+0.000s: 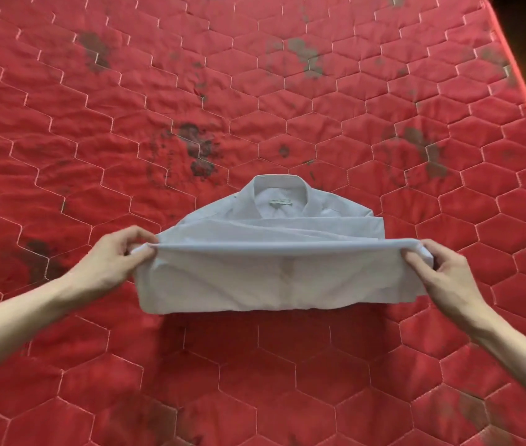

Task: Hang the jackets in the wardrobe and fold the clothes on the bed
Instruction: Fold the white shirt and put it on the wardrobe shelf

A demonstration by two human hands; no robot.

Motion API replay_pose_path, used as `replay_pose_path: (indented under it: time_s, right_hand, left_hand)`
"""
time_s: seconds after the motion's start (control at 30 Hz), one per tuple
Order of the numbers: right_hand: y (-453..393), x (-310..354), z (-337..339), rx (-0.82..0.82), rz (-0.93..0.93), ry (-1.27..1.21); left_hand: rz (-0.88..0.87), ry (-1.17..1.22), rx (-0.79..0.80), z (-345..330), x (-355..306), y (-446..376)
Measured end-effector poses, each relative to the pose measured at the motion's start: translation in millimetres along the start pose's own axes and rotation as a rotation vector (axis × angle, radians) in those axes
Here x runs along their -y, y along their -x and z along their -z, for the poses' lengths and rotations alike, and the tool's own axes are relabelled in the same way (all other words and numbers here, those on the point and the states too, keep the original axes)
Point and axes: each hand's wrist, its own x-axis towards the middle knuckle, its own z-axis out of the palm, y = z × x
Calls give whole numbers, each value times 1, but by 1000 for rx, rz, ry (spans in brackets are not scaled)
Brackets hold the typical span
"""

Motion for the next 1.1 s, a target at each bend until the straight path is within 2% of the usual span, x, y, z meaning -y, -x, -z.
replay_pose_path:
  time_s: [0.17,0.3,0.5,0.7,0.83,0.9,0.93,0.97,1.0,1.07,1.1]
  right_hand:
    - [-63,13,-21,-96,12,-19]
    - [-109,10,-37,-116,42,36]
    - [-160,-3,-60,-140,17,133]
    - [-192,-16,-76,-221,-52,164]
    - [-208,-27,-85,-205,-98,235]
    - [-209,-30,-90,-224,-103,439]
    - [-207,-28,-93,-257,-39,555]
    - [-202,-24,-97,-290,90,621]
    - [-196,-18,-103,-288,265,638]
    - [-174,-3,-125,-171,583,628]
    - [-160,1,-140,-84,691,645]
  left_hand:
    - [75,209,-189,0,4,-42]
    - [97,254,-303,-5,8,-72]
    - [120,364,-365,-16,2,-117]
    - [128,349,-415,-22,-5,-160]
    - [199,302,-432,-35,-6,-183]
    - [250,50,-505,-48,-4,-184]
    - [238,-133,-556,-56,-5,-179]
    - [158,-273,-598,-66,-8,-171]
    - [2,-364,-613,-78,-14,-162]
    - [-367,-493,-514,-110,-26,-140]
    - [-491,-546,-435,-131,-29,-129]
